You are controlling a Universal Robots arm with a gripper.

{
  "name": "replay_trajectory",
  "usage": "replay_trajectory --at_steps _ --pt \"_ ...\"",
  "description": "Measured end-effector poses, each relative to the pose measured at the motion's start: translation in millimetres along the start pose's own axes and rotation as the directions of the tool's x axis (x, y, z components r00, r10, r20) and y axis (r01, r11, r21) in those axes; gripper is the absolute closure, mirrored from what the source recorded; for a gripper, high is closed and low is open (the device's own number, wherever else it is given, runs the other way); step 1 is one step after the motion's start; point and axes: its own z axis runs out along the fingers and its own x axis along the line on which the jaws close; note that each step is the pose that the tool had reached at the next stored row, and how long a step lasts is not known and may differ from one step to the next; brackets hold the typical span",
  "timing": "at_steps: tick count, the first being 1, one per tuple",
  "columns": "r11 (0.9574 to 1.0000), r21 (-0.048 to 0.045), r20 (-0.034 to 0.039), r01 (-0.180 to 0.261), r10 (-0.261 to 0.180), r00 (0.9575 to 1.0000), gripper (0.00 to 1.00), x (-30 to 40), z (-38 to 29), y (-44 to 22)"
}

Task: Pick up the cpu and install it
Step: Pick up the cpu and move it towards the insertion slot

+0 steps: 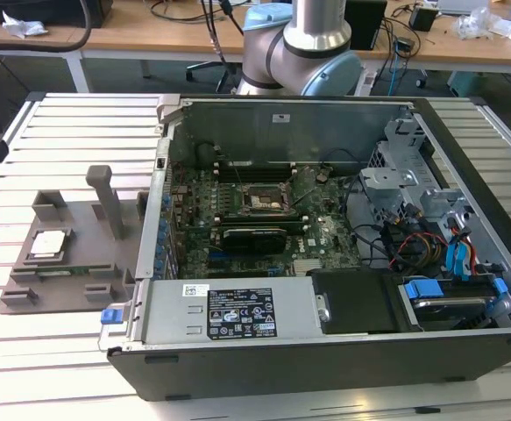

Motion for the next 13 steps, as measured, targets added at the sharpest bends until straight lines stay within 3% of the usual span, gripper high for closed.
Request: replay_trajectory --at_steps 13 --pt "1.0000 0.0001 -0.0001 0.000 0.000 1.0000 0.32 0.2 9.7 0.0"
